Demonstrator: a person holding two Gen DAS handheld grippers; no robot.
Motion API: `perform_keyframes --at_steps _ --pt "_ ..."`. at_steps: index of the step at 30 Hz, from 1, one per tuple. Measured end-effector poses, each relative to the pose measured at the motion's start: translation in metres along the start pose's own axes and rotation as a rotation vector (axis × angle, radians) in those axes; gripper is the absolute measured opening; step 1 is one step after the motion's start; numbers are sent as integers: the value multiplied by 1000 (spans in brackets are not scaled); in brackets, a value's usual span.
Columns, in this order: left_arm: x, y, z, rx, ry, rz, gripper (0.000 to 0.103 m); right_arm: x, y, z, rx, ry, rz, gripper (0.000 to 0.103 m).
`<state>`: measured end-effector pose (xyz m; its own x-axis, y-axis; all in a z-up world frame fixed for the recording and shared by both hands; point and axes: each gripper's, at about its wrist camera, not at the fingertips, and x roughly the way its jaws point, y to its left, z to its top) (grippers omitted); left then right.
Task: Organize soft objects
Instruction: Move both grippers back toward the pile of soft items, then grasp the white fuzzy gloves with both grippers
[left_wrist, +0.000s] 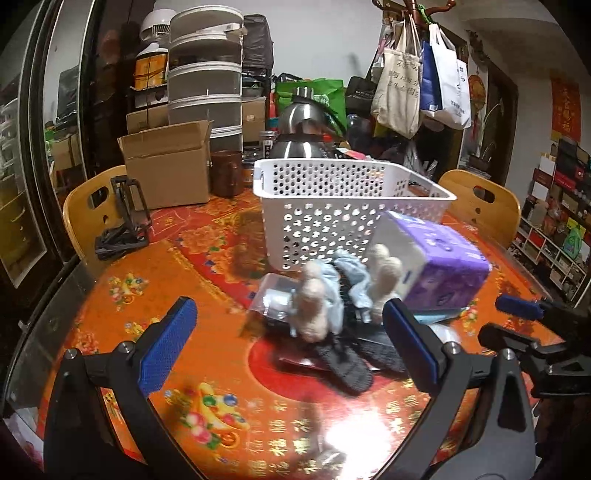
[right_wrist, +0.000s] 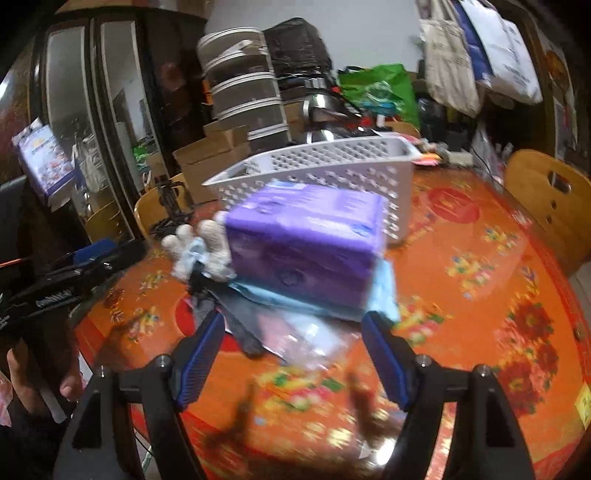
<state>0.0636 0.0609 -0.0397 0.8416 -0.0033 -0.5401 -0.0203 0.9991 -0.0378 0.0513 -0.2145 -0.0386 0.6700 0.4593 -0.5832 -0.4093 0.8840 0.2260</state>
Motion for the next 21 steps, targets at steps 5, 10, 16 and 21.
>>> perform_keyframes --at_steps 5,10,16,21 --pt "8 15 0 -23 12 0 100 10 35 21 -48 -30 22 53" --pt "16 18 -2 -25 21 2 100 23 66 35 -96 -26 66 41" --pt "34 18 -2 -23 46 9 97 49 76 45 -103 -4 51 39" --pt "49 18 -3 -16 64 13 88 59 75 48 -112 2 29 31"
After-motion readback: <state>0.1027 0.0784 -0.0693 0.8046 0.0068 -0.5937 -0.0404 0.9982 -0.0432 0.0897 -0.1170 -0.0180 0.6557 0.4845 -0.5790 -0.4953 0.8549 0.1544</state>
